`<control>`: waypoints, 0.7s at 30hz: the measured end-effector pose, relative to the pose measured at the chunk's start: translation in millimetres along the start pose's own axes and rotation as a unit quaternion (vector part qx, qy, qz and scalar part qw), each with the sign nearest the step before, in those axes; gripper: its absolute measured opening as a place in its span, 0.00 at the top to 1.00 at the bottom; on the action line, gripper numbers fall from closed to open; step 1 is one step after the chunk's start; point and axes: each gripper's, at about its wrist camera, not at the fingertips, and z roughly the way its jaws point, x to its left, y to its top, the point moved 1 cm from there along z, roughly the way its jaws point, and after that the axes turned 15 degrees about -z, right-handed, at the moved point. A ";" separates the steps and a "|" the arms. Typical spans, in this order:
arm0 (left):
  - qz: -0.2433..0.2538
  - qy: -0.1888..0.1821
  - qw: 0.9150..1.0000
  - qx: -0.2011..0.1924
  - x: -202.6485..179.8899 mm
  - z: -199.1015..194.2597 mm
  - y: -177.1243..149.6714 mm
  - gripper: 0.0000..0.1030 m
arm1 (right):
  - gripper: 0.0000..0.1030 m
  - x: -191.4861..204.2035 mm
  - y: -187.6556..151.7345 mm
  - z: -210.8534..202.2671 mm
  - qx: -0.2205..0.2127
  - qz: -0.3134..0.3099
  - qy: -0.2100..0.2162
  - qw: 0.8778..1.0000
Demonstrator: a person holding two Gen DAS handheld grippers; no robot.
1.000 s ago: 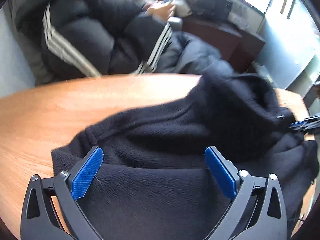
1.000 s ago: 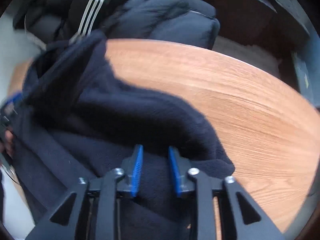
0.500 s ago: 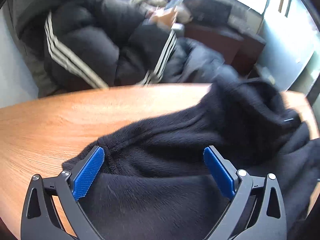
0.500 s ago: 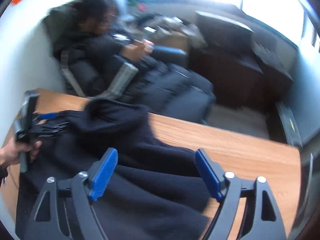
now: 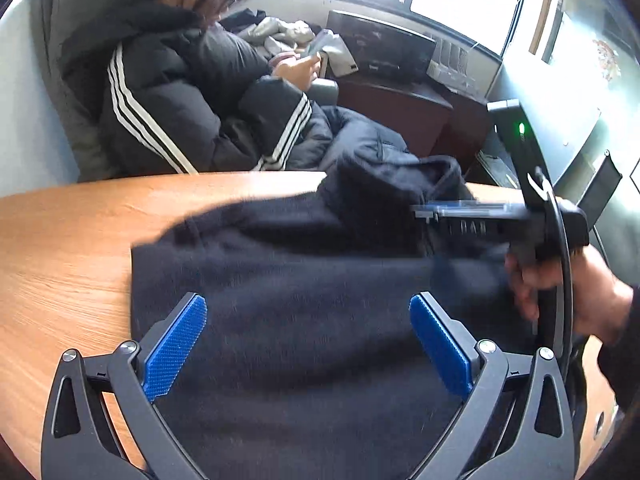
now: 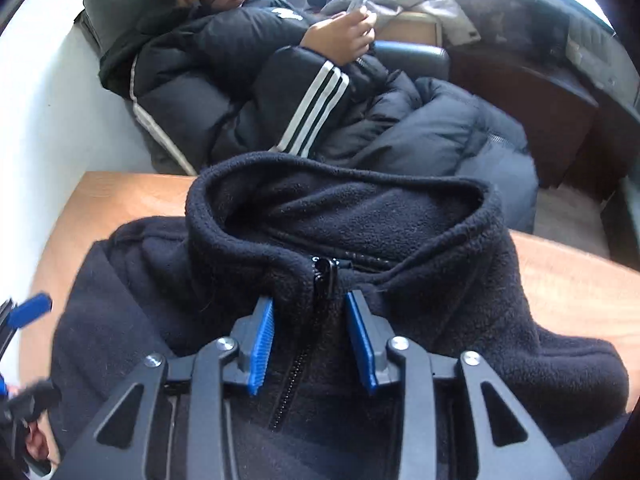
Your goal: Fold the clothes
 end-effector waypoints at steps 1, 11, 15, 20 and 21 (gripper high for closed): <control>0.000 0.000 1.000 0.000 0.1 3.9 -0.7 0.00 | 0.64 -0.9 0.1 1.5 -0.004 0.005 -0.005 1.000; 0.018 -0.084 0.995 -0.043 -26.0 1.1 36.4 0.00 | 0.45 2.6 7.2 -64.1 -0.064 -0.018 -0.024 0.997; 0.043 -0.087 0.995 -0.024 -61.0 31.4 58.7 0.00 | 0.41 0.1 -9.6 -100.2 -0.078 -0.007 -0.043 0.996; 0.025 -0.025 0.999 0.028 -66.3 71.8 47.6 0.03 | 0.24 1.3 -46.7 -132.5 -0.069 0.027 -0.063 0.995; 0.020 -0.035 0.999 0.015 -60.2 55.9 40.6 0.03 | 0.23 6.4 -62.1 -147.7 -0.066 0.031 -0.065 0.995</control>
